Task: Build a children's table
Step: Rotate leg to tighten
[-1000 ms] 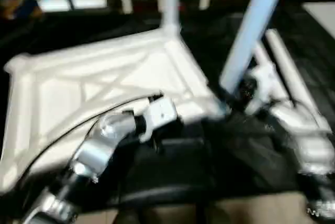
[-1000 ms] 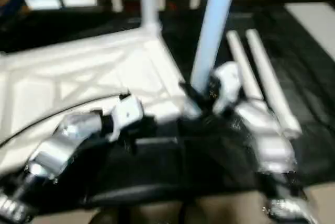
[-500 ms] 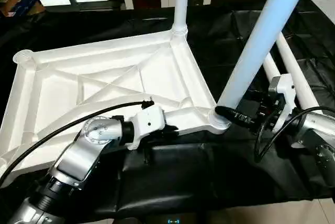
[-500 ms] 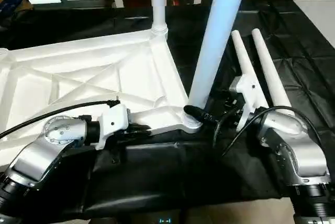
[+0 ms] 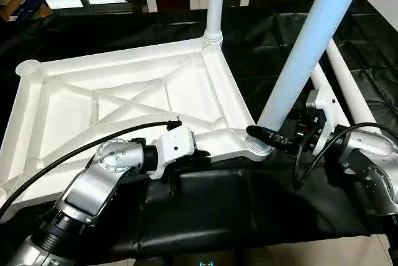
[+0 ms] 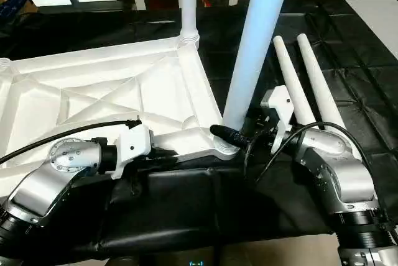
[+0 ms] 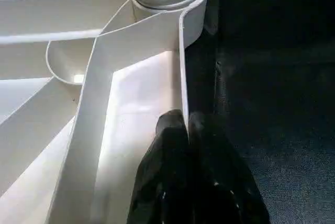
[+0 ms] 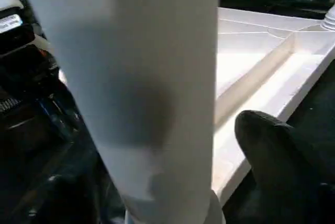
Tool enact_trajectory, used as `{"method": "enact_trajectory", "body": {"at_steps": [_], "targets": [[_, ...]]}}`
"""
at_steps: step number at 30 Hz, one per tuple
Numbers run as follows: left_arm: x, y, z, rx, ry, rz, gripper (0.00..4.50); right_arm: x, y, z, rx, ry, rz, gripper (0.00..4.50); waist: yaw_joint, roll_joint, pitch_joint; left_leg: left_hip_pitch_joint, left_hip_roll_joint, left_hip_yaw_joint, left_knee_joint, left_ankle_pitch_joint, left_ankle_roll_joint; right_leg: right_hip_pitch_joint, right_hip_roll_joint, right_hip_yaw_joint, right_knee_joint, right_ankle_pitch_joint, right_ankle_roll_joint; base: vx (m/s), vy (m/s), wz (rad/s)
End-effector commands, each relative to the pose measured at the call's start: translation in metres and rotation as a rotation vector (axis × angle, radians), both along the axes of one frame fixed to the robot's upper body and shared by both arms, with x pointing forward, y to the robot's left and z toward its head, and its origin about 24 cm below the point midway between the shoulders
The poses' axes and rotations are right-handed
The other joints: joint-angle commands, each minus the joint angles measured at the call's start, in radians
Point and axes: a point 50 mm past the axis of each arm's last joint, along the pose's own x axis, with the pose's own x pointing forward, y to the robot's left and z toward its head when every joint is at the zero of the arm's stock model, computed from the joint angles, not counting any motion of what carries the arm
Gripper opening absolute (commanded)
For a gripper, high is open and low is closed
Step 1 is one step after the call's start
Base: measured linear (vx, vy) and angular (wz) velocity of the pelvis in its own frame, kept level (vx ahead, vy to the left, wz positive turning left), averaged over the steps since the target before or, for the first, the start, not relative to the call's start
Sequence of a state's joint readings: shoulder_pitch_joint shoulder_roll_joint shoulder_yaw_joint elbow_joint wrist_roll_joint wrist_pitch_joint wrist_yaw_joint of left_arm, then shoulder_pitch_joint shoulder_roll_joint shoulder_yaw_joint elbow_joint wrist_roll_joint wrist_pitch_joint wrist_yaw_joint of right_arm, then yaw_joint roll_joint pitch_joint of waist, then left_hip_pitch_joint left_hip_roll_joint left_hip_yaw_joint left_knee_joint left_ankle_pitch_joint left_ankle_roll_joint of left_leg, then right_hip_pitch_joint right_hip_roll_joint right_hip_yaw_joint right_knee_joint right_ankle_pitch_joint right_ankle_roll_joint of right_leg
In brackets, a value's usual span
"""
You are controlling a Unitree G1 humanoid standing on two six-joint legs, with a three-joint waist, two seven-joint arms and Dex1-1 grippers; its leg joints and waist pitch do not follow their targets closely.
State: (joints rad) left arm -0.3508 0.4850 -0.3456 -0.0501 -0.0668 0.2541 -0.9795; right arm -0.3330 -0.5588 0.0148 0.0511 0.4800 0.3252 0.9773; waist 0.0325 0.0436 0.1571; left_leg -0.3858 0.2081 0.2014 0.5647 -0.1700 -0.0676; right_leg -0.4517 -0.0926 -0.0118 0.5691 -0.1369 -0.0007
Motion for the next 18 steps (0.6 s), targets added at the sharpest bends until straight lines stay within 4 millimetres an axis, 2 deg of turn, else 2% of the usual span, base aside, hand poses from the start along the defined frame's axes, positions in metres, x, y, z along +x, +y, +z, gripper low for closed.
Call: {"method": "enact_trajectory", "body": {"at_steps": [1,4,6,8,11,12,13,14,15,16,18], "targets": [[-0.01,0.001,-0.013,0.036,0.065,-0.038,0.0,-0.001,-0.007,-0.002,-0.012,0.024,-0.029,3.32,0.001,-0.004,-0.071,0.021,0.007,0.002,-0.056,-0.152,0.103,0.062,-0.014,0.012,-0.041,-0.117,-0.264,0.0,0.0,0.0],[-0.01,0.001,-0.014,0.038,0.067,-0.038,0.0,0.0,-0.007,-0.006,-0.018,0.028,-0.061,3.25,0.001,-0.002,-0.073,0.02,0.006,0.003,-0.055,-0.141,0.107,0.063,-0.013,0.011,-0.038,-0.093,-0.271,0.0,0.0,0.0],[-0.01,0.0,-0.014,0.038,0.067,-0.037,0.0,0.001,-0.006,-0.008,-0.023,0.03,-0.088,3.02,0.0,-0.003,-0.073,0.019,0.006,0.002,-0.055,-0.144,0.105,0.064,-0.014,0.011,-0.038,-0.095,-0.273,0.0,0.0,0.0],[-0.009,-0.001,-0.014,0.036,0.067,-0.035,0.0,0.004,-0.003,-0.013,-0.035,0.032,-0.128,2.94,0.0,-0.003,-0.073,0.019,0.006,0.002,-0.055,-0.161,0.098,0.064,-0.015,0.011,-0.04,-0.121,-0.269,0.0,0.0,0.0],[-0.003,-0.004,-0.015,0.049,0.06,0.012,0.0,0.009,0.006,-0.026,-0.062,0.067,-0.229,2.63,-0.004,-0.004,-0.068,0.018,0.005,0.001,-0.059,-0.207,0.072,0.06,-0.016,0.012,-0.048,-0.212,-0.244,0.0,0.0,0.0],[-0.002,-0.004,-0.015,0.059,0.059,0.031,0.0,0.011,0.008,-0.03,-0.067,0.076,-0.262,2.63,-0.007,-0.006,-0.066,0.016,0.004,0.001,-0.06,-0.214,0.054,0.057,-0.016,0.013,-0.051,-0.249,-0.231,0.0,0.0,0.0],[0.004,-0.009,-0.018,0.07,0.059,0.096,0.0,0.021,0.01,-0.037,-0.058,0.096,-0.411,2.55,-0.009,-0.003,-0.066,0.019,0.003,-0.002,-0.063,-0.239,0.034,0.055,-0.016,0.011,-0.055,-0.303,-0.214,0.0,0.0,0.0],[0.006,-0.012,-0.019,0.07,0.06,0.118,0.0,0.025,0.011,-0.04,-0.052,0.105,-0.476,2.5,-0.012,-0.004,-0.066,0.02,0.003,0.0,-0.063,-0.244,0.024,0.051,-0.016,0.013,-0.056,-0.313,-0.21,0.0,0.0,0.0],[0.008,-0.015,-0.019,0.067,0.062,0.142,0.0,0.029,0.011,-0.042,-0.044,0.115,-0.551,2.5,-0.014,-0.006,-0.064,0.02,0.002,-0.003,-0.066,-0.275,0.006,0.049,-0.017,0.011,-0.063,-0.371,-0.189,0.0,0.0,0.0],[0.011,-0.023,-0.02,0.069,0.059,0.174,0.0,0.037,0.006,-0.046,-0.048,0.117,-0.726,2.37,-0.017,-0.008,-0.062,0.02,-0.001,-0.003,-0.067,-0.289,-0.012,0.046,-0.015,0.011,-0.065,-0.406,-0.168,0.0,0.0,0.0],[0.019,-0.043,-0.021,0.056,0.05,0.247,0.0,0.048,0.0,-0.05,0.001,0.111,-1.007,2.27,-0.024,-0.006,-0.061,0.022,-0.003,-0.006,-0.07,-0.324,-0.03,0.039,-0.014,0.009,-0.071,-0.456,-0.142,-0.053,0.002,-0.01]]}}
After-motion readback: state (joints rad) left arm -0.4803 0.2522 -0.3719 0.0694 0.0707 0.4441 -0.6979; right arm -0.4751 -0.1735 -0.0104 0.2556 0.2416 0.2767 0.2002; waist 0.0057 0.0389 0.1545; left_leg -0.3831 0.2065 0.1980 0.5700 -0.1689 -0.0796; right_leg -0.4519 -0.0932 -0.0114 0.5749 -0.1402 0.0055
